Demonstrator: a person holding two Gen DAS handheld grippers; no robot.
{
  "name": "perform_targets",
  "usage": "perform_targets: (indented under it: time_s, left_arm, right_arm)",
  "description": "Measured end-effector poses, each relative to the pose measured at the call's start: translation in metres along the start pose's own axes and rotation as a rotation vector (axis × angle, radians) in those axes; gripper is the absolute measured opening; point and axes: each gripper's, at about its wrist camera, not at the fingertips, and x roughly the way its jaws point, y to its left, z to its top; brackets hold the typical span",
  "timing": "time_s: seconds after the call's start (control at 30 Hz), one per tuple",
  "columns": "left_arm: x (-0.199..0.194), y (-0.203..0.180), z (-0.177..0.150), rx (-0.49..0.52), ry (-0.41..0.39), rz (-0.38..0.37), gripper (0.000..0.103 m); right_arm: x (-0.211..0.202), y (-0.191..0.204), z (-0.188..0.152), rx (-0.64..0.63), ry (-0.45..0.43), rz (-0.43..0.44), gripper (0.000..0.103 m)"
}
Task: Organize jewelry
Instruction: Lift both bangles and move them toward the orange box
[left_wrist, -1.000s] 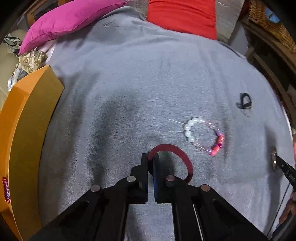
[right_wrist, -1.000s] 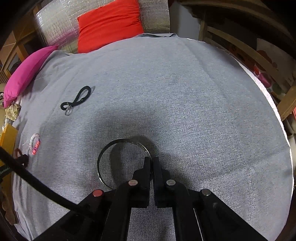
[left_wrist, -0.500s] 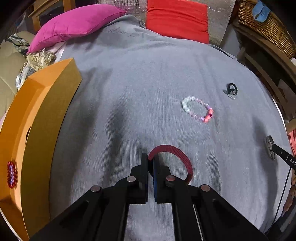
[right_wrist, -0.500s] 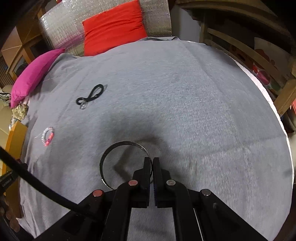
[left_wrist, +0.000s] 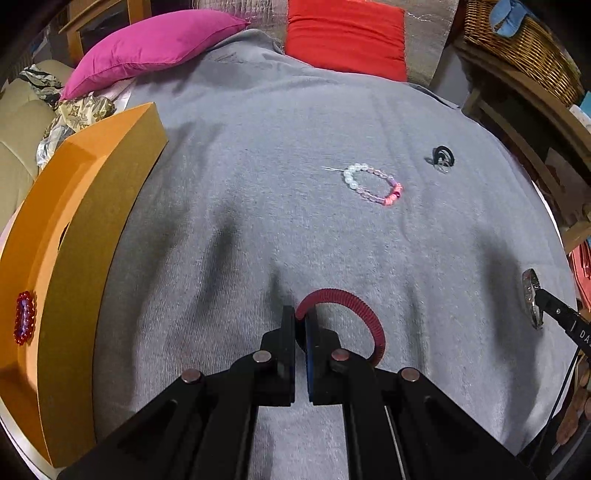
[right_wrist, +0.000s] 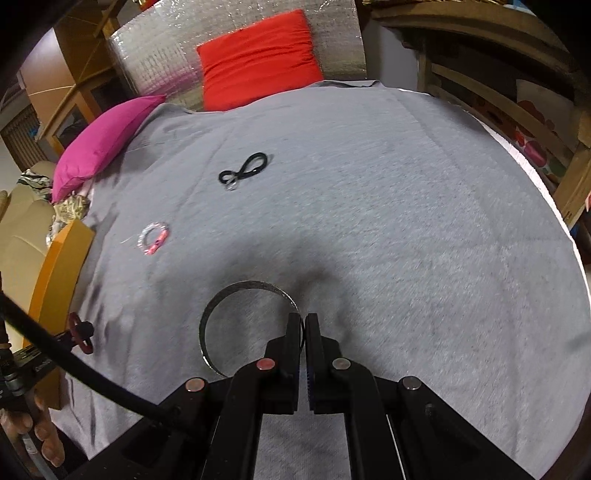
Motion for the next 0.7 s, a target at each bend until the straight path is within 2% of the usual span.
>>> perform_targets:
  time_s: [0.7]
  left_arm:
    - [-0.014,-0.01,-0.03,0.033,-0.01,0.0,0.005]
  right_arm:
    - [-0.014,0.014,-0.026,-0.011,-0.021,0.033,0.003]
